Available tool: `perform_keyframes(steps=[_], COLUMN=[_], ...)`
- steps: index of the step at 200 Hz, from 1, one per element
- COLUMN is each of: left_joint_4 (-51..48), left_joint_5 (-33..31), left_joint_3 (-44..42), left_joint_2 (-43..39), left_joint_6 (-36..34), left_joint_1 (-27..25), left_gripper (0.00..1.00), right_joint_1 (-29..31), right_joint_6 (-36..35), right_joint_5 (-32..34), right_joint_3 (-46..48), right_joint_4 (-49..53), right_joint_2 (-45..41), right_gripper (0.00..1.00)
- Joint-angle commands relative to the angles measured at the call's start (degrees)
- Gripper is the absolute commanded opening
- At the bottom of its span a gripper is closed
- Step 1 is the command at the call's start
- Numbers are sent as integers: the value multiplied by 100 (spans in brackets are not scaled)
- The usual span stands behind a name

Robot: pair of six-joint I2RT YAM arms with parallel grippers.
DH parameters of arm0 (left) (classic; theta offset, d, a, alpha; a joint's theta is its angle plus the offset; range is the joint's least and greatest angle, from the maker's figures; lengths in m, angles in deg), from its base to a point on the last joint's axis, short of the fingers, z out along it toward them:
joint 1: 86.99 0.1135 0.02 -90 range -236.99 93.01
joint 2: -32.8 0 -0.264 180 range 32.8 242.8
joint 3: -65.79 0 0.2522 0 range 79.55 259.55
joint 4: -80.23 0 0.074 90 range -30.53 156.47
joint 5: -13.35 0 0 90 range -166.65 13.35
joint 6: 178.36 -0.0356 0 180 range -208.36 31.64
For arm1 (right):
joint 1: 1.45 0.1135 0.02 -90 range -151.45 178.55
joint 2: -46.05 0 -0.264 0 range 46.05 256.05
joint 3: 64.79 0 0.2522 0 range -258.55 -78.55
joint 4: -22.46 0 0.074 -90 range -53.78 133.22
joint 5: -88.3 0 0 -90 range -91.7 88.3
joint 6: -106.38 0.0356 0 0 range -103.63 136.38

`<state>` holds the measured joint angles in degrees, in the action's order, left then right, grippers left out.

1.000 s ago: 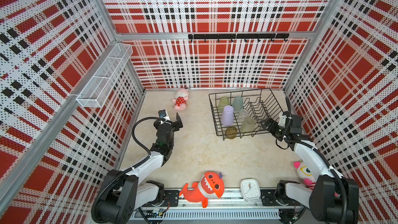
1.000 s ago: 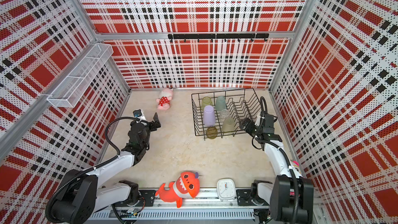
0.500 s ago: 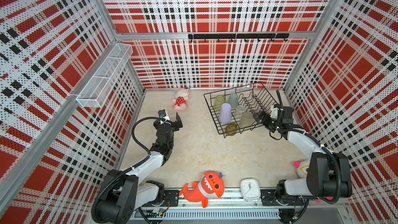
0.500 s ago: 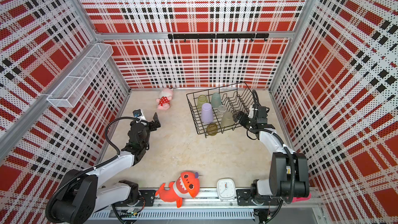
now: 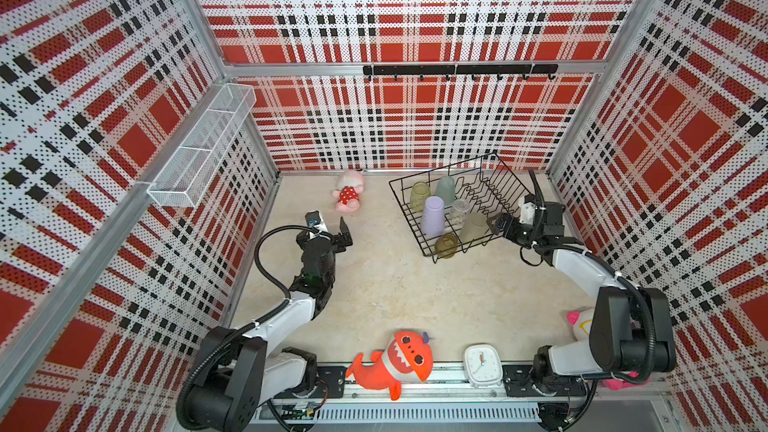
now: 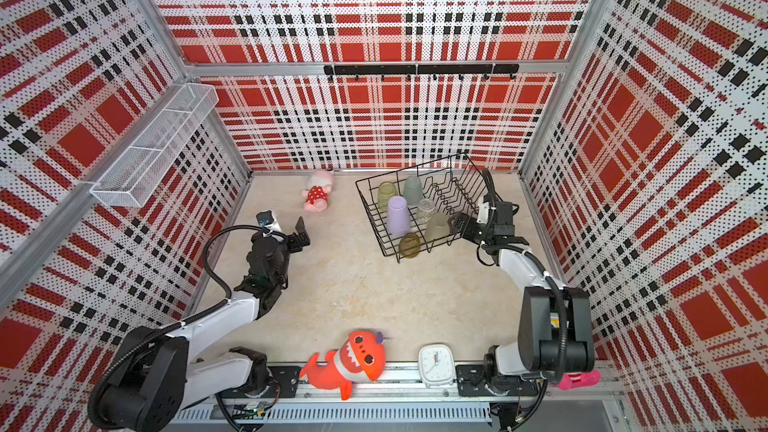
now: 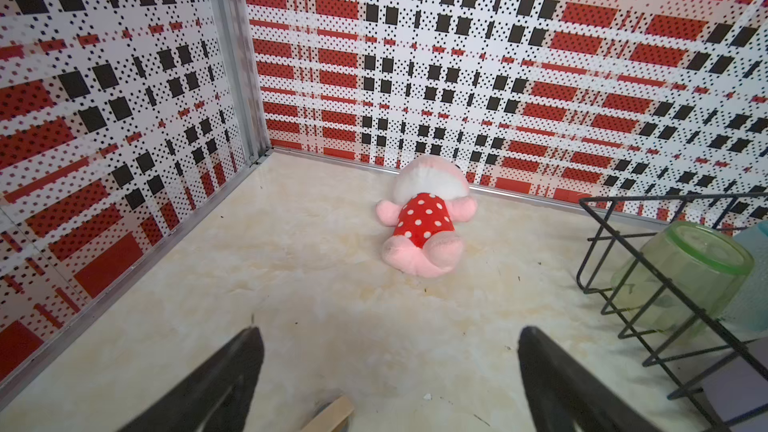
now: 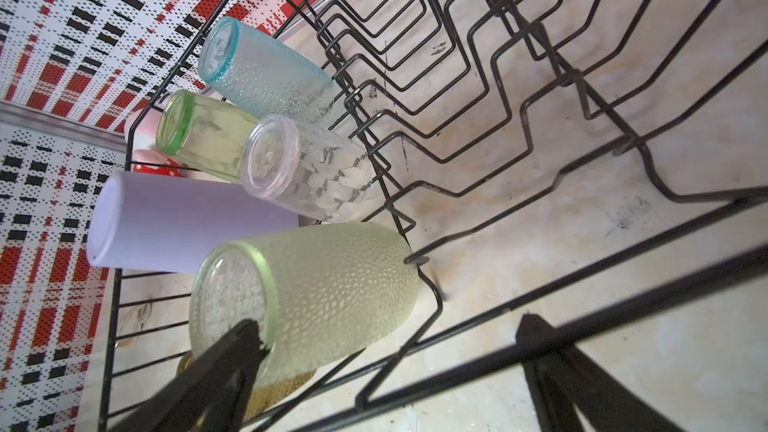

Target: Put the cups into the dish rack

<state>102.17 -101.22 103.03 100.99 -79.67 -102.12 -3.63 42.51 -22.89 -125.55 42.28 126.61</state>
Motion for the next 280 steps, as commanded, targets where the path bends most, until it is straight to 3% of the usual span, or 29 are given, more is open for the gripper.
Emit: perform_keyframes(steps=[1,37,79,100,124,147,175,200,214,231,248,280], left_joint_4=[208,209,244,291,394,654,1392,1890,1985,2410,3585,4074], left_joint_5=[-91,58,-34,38,185,492,924,922,762,815,896,1110], left_joint_3=[5,29,16,7,6,-63,-292,-408,-397,-560,-986,-1133], left_joint_2=[45,81,100,147,269,386,626,902,1054,1243,1521,1786], left_joint_6=[-89,-238,-298,-272,-352,-549,-647,-764,-801,-949,-1059,-883], left_joint_1=[51,54,278,380,533,719,990,1065,1062,1083,1086,1291], left_gripper=[98,98,98,98,98,98,98,98,98,98,98,98], right_joint_1=[-139,-213,-213,-213,-211,-213,-221,-226,-232,-239,-240,-239], right_joint_6=[-491,-889,-1515,-2093,-2205,-2314,-2430,-2440,-2578,-2578,-2613,-2578], right_joint_5=[200,511,1439,1517,1678,1546,1722,1542,1403,1499,1455,1590], right_joint_3=[323,664,1156,2041,3070,3200,3697,3930,3631,3652,3620,3687], right_joint_4=[-274,-329,-679,-2068,-3921,-4361,-5947,-7286,-6366,-6728,-6450,-6631], right_joint_2=[-539,-1033,-1563,-2138,-2504,-2125,-1436,-582,-754,-561,-675,-662], right_gripper=[100,100,100,100,100,100,100,100,100,100,100,100])
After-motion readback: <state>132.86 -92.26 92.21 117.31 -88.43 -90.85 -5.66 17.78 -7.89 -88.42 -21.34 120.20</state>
